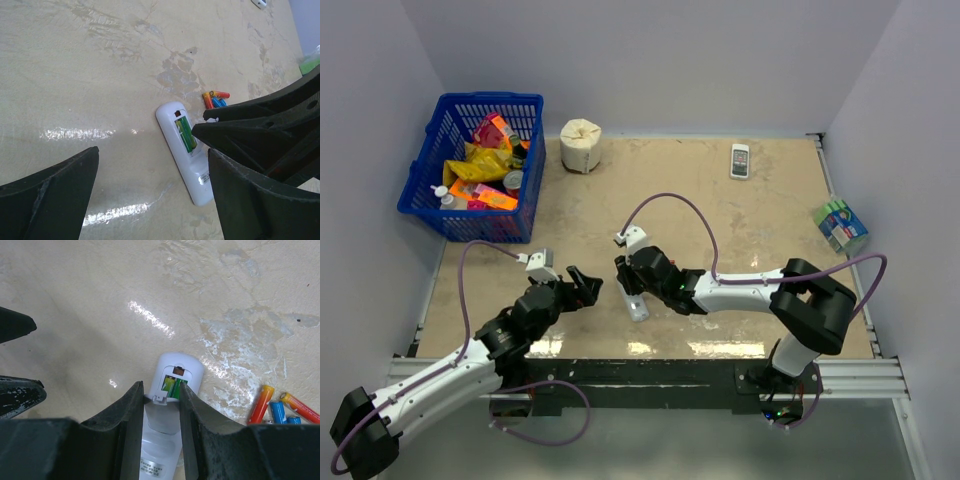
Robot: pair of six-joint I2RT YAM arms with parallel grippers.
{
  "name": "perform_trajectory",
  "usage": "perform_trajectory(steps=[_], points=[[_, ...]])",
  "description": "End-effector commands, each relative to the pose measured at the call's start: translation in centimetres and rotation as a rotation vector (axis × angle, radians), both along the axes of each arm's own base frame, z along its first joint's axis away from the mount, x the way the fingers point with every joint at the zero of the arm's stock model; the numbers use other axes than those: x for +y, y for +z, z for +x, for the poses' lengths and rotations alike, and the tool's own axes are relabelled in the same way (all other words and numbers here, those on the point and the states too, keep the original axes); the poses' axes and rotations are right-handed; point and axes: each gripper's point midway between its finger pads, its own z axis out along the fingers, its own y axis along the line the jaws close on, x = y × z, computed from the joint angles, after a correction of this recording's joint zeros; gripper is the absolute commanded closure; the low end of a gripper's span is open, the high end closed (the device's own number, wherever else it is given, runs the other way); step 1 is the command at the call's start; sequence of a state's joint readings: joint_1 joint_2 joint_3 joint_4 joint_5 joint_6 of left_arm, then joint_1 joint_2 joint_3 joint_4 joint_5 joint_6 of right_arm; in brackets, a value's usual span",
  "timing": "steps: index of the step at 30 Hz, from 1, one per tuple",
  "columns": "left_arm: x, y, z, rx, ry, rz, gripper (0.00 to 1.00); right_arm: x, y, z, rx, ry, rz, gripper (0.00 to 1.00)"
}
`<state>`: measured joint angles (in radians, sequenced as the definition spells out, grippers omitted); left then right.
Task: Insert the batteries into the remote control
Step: Load the battery cover into the remote control.
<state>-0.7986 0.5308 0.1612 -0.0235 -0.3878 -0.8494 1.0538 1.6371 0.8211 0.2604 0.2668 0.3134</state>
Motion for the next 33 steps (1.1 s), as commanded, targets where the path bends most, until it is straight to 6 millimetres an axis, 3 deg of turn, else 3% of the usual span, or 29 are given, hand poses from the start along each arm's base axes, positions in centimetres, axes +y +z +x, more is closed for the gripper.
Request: perform_trajectory(steps=[1,16,24,33], points=[[-0.4,2.2,0.7,-0.051,0.014,-0.053,0.06,0.3,-0.7,-0.2,0.008,0.003,0.002,0.79],[-0.3,2.2,0.7,-0.049,0.017,-0.050,0.06,1.0,-0.2,0.4,0.026,-0.060,0.065,0.79],[-0.2,2.3,0.7,-0.056,0.020,-0.046,0.06,0.1,-1.4,-0.1,0.019,-0.026,-0.005,0.79],[-0.4,2.3,0.8,-0.057,0.012,-0.045,0.06,-0.4,-2.7,-0.4,0.036,-0.013,-0.058,0.68]])
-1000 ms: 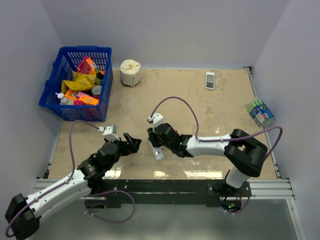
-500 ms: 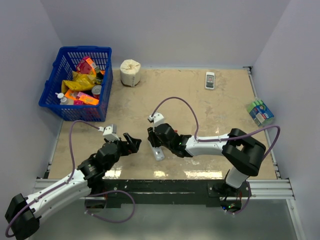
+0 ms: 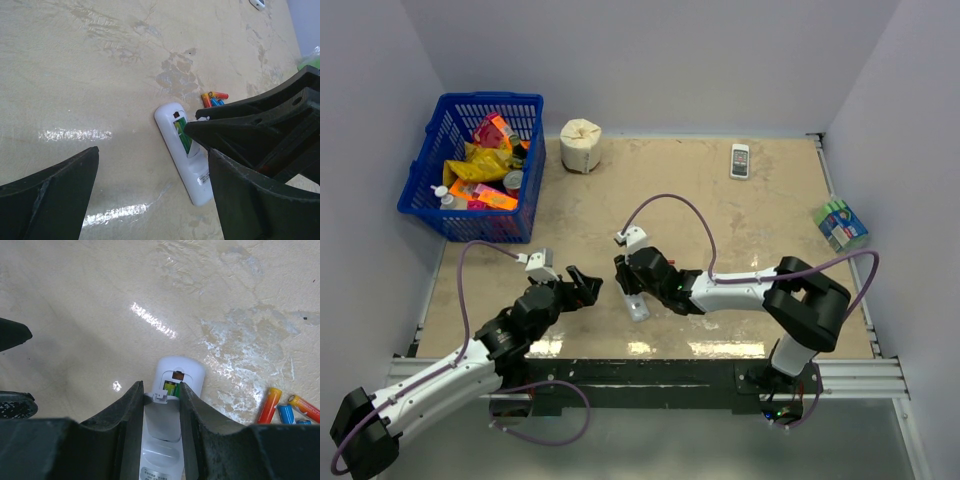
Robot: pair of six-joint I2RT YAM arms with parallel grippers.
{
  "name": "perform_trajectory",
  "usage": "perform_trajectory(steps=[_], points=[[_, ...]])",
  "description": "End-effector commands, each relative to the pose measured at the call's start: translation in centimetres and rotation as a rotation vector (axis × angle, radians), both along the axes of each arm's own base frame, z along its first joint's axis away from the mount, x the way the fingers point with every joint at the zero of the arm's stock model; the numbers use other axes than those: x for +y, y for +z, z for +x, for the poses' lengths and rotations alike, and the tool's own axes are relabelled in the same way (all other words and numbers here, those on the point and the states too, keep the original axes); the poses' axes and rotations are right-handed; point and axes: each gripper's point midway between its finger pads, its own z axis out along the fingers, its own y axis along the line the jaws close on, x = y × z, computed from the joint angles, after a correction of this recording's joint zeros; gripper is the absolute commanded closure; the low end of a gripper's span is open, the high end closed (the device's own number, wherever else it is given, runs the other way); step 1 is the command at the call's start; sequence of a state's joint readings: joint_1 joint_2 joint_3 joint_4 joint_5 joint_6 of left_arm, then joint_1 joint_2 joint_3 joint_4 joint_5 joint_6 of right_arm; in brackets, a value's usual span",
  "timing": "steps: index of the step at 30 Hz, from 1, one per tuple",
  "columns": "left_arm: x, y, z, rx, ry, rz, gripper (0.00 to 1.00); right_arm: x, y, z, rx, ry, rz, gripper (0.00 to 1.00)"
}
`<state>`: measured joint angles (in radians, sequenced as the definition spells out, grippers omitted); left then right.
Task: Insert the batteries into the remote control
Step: Load the battery cover into the remote control.
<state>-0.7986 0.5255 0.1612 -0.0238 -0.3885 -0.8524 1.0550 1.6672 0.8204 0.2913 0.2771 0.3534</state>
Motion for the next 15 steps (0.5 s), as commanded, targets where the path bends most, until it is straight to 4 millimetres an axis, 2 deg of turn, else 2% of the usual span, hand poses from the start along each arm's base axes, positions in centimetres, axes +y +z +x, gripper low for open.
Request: perform_trajectory(steps=[1,4,15], points=[[-0.37,2.10,0.81,-0.053,0.013,-0.039,0.06,-0.75,-1.98,-0.43,0.018,0.013,-0.080,0.66],[-0.44,2.16,0.78,-0.054,0.009,-0.039,0.06,-0.57,-1.93,-0.29,0.017,0.014,-0.085,0.61],[-0.33,2.19,0.79,-0.053,0.015,-0.042,0.06,0.14,-1.57,-0.14,0.017,0.029,-0.088,0.54]])
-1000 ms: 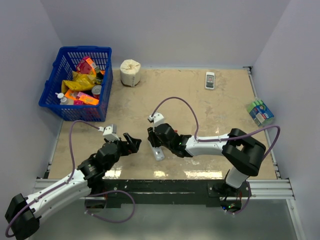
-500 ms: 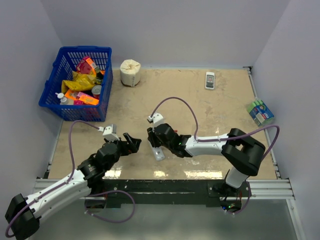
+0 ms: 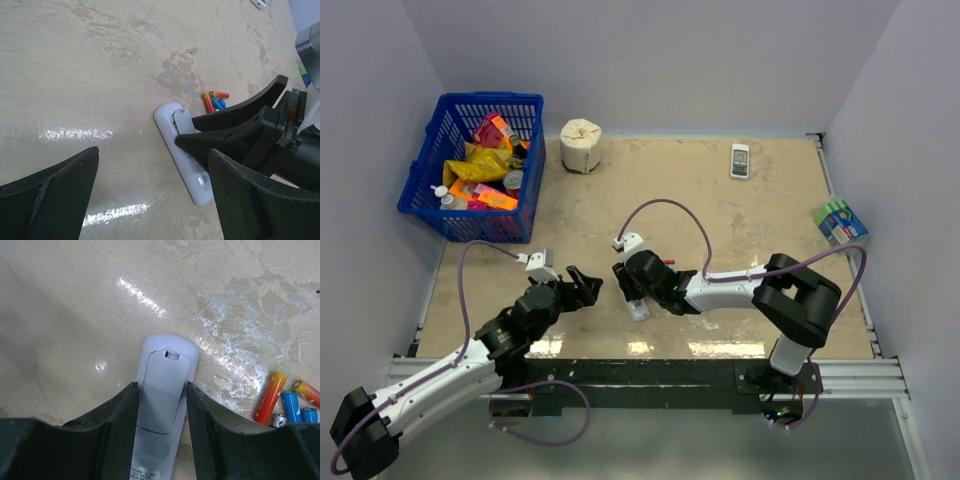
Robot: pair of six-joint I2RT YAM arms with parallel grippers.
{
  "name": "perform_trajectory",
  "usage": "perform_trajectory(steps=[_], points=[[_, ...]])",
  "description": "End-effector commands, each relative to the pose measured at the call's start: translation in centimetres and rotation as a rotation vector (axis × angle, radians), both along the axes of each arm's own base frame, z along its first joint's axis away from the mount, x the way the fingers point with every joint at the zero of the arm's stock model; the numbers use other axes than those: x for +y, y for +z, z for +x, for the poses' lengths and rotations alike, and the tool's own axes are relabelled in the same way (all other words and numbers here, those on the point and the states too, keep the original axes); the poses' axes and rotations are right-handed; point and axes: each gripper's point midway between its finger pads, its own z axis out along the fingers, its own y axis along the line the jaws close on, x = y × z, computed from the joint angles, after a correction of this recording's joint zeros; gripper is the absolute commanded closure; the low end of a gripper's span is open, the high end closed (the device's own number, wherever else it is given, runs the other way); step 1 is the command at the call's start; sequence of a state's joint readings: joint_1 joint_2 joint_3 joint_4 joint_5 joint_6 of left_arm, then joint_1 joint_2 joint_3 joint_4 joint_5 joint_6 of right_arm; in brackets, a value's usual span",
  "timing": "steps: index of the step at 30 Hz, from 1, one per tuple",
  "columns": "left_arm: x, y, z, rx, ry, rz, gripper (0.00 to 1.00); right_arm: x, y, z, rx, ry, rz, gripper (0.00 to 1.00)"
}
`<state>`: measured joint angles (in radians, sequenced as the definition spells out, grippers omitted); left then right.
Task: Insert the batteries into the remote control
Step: Load the battery cover into the remote control.
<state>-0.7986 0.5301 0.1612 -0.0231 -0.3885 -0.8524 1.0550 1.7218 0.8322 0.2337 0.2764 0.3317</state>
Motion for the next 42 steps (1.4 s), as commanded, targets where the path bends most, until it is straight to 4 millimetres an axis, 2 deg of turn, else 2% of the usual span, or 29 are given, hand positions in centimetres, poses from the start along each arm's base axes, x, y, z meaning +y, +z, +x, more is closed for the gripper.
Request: perform_trajectory(steps=[1,7,9,19,30,33,38,42], points=[[-0.3,2.3,0.8,-0.055,0.015,-0.044,0.06,1.1,1.5,0.3,-0.023,0.020,0.016,0.52],[-0.5,2.3,0.9,-0.057,0.013,-0.045,0.06,1.5,3.5,0.4,-0.054,0.046,0.035,0.51],[-0.6,2.3,0.9,-0.059,0.010,-0.047,0.06,1.6,3.5,0.3,-0.057,0.072,0.027,0.51],[-0.9,2.7,1.1,-0.059,0.015,-0.079,0.06,2.1,2.6,-1.2,-0.021,0.173,0.019,0.51],[-1.0,2.9,1.2,-0.060,0.021,-0.091,0.06,1.9,1.7,-1.3,-0.012,0.199,-0.019,0.51],[-1.0,3.1,1.2,-0.058,0.023,-0.097,0.06,2.0,2.9,-1.2,-0.023,0.197,-0.009,0.48],[-1.4,3.4,1.5,-0.048,0.032,-0.118,0.08,2.2,7.6,-0.8,-0.065,0.189,0.060,0.33],[-1.7,3.3,1.7,-0.020,0.042,-0.122,0.09,1.5,9.7,0.1,-0.047,0.164,0.112,0.33]])
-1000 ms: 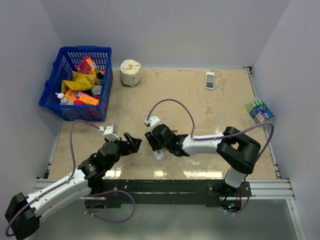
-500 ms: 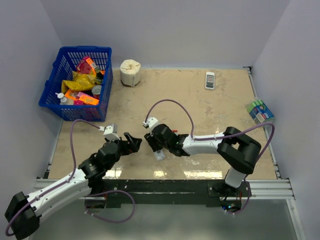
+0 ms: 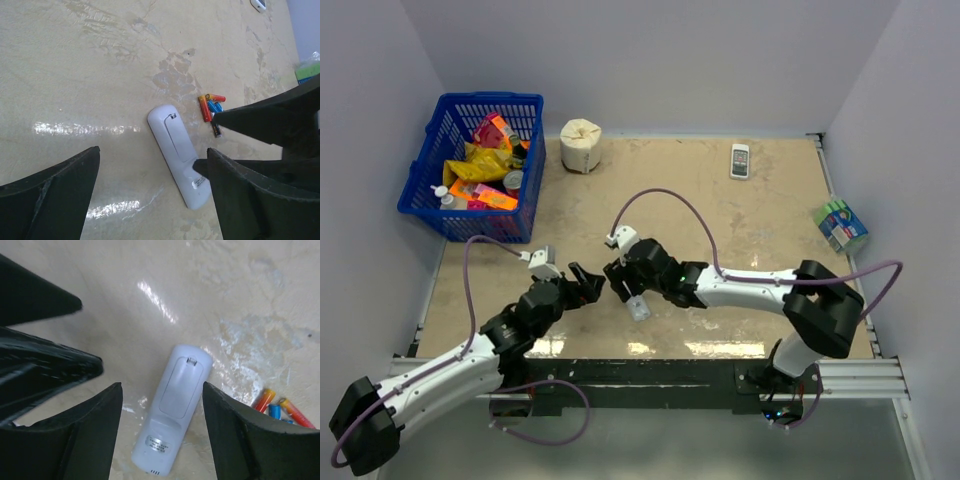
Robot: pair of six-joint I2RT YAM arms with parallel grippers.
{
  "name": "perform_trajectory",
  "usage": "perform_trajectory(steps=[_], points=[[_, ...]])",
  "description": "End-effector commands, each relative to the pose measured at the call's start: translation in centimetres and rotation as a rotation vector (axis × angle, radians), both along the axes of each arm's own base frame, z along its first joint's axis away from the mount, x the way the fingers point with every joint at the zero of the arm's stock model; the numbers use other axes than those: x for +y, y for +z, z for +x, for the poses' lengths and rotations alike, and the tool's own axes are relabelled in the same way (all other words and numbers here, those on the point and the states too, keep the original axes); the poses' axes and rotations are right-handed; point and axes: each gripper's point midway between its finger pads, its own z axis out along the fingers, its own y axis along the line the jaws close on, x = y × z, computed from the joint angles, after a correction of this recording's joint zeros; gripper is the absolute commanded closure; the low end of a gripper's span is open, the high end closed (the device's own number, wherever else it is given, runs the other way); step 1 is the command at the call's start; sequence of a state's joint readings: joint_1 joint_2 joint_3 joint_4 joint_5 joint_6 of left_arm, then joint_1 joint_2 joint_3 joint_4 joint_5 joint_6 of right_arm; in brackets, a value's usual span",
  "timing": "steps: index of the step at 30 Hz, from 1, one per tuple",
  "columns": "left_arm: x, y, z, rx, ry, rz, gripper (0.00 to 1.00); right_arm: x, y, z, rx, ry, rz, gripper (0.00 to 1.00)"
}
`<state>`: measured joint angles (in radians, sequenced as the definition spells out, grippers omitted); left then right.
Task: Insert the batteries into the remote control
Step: Load the battery cover into the remote control.
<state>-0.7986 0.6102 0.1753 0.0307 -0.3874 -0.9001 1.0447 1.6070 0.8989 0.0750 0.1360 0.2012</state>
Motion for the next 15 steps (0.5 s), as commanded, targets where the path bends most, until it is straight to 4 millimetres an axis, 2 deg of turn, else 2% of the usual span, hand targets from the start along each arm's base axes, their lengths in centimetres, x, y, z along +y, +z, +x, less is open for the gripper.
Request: perform_trajectory(steps=[1,5,8,12,15], points=[[-1.0,3.3,1.3,-0.040,0.030,-0.088,0.09,0.2,5.7,2.1,-0.004,-0.023,0.143,0.34],[-1.6,3.0,1.5,0.003,0.031,-0.103,0.11,-0.1,6.5,3.1,0.082,-0.032,0.215,0.42],[-2.1,2.5,1.7,0.036,0.030,-0.123,0.12,0.2,5.5,3.4,0.149,-0.023,0.210,0.48],[-3.3,1.9,1.8,0.083,0.002,-0.159,0.16,0.6,2.5,3.4,0.243,-0.033,0.169,0.54],[-4.0,1.0,1.9,0.132,-0.012,-0.155,0.20,0.7,1.2,3.6,0.276,-0.055,0.160,0.60]])
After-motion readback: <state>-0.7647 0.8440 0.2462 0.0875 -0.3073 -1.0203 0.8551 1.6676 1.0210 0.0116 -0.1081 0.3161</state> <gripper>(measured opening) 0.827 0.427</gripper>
